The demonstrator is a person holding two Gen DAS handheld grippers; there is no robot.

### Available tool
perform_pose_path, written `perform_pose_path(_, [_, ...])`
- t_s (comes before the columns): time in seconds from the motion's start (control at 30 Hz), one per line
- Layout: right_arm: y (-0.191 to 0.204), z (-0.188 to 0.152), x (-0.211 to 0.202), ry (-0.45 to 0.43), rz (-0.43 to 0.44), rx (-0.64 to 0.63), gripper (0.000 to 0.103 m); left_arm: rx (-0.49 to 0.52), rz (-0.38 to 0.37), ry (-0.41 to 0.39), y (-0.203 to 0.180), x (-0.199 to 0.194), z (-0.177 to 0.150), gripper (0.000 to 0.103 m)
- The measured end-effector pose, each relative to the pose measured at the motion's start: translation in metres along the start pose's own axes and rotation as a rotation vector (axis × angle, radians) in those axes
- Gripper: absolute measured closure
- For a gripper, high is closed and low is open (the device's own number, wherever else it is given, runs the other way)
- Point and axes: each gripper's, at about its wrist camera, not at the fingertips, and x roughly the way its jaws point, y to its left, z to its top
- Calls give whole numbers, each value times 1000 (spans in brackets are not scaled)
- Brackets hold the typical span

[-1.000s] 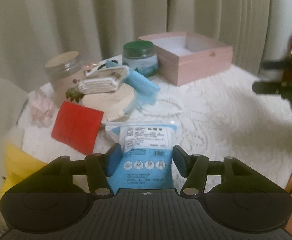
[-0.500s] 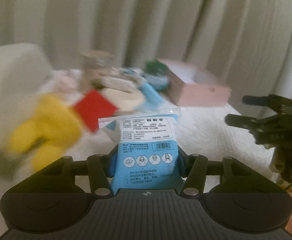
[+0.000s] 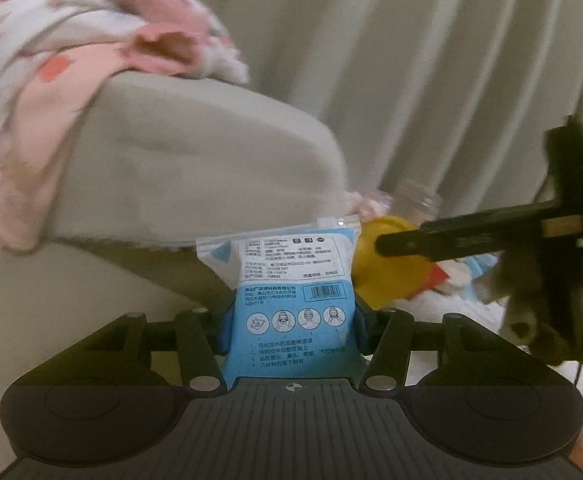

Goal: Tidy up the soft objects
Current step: 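Grasp the yellow funnel with the right tool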

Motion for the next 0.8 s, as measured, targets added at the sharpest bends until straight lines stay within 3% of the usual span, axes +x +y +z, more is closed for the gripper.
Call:
perform_pose_path(0.07, [3, 8, 27, 68, 12, 15, 30, -22, 18, -2, 6, -3, -2, 45])
perform_pose_path(0.13, [1, 5, 32, 128, 60, 40, 69, -43, 23, -14, 14, -7, -5, 45])
perform_pose_path(0.17, [-2, 3, 26, 149, 86, 56, 70, -54, 19, -22, 17, -8, -3, 45])
perform_pose_path(0.23, [-7, -7, -2, 142, 95, 52, 85, -70, 2, -37, 20, -9, 1, 45])
perform_pose_path(0.37, [-22, -27, -63, 105, 50, 48, 86, -45, -61, -33, -1, -6, 9, 45])
perform_pose_path(0.5, [-59, -60, -128, 66, 11, 142, 87, 38, -161, 10, -49, 4, 18, 45])
perform_pose_path(0.73, [-133, -113, -241, -79, -200, 277, 87, 317, -521, 159, -192, 43, 38, 44])
perform_pose_path(0.8, [-156, -114, -265, -131, -264, 308, 87, 387, -577, 168, -236, 62, 52, 44])
